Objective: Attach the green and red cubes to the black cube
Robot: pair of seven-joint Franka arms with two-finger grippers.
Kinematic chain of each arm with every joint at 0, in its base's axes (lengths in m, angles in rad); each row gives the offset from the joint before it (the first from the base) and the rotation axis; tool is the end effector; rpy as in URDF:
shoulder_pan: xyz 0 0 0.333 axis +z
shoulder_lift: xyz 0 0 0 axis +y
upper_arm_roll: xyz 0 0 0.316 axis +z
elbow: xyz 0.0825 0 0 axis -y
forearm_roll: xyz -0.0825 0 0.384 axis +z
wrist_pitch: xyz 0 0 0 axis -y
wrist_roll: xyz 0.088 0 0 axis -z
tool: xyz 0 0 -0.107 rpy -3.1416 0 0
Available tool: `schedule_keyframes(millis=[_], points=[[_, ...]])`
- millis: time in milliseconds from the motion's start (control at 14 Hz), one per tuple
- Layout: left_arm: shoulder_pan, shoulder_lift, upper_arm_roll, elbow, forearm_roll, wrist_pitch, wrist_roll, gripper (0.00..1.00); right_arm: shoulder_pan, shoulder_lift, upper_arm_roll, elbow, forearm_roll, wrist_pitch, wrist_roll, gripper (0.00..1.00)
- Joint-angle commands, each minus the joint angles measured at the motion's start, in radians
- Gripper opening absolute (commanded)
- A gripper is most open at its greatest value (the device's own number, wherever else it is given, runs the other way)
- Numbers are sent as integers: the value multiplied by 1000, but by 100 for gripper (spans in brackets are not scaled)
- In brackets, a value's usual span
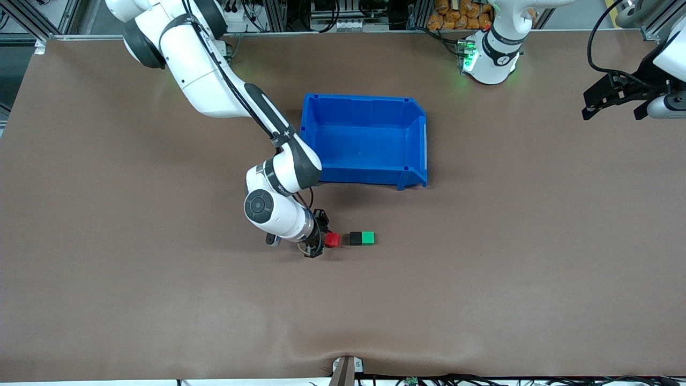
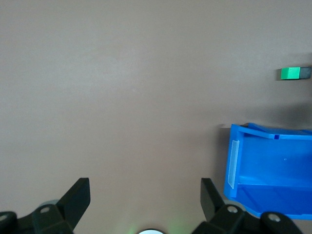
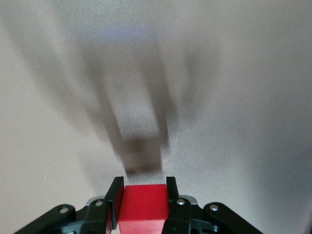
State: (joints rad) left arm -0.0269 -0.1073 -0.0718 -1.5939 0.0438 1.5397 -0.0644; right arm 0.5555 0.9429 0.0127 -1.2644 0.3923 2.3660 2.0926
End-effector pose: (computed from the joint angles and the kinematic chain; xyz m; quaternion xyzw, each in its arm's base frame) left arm 0.5152 -0.0486 0.6683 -0.9992 0.0158 -0.0284 0.0235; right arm 0.6449 0.4141 0.1990 -0.6161 0.7690 0.1291 0.1114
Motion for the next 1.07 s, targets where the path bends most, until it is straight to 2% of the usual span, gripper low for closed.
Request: schedule_keyframes(millis=[0,1000], points=[[1,1,-6,8,16,2,-11,100,18,27,-5,36,14,13,15,0],[4,1,-6,8,16,2,-11,100,49,53,-7,45,3,36,15,0]])
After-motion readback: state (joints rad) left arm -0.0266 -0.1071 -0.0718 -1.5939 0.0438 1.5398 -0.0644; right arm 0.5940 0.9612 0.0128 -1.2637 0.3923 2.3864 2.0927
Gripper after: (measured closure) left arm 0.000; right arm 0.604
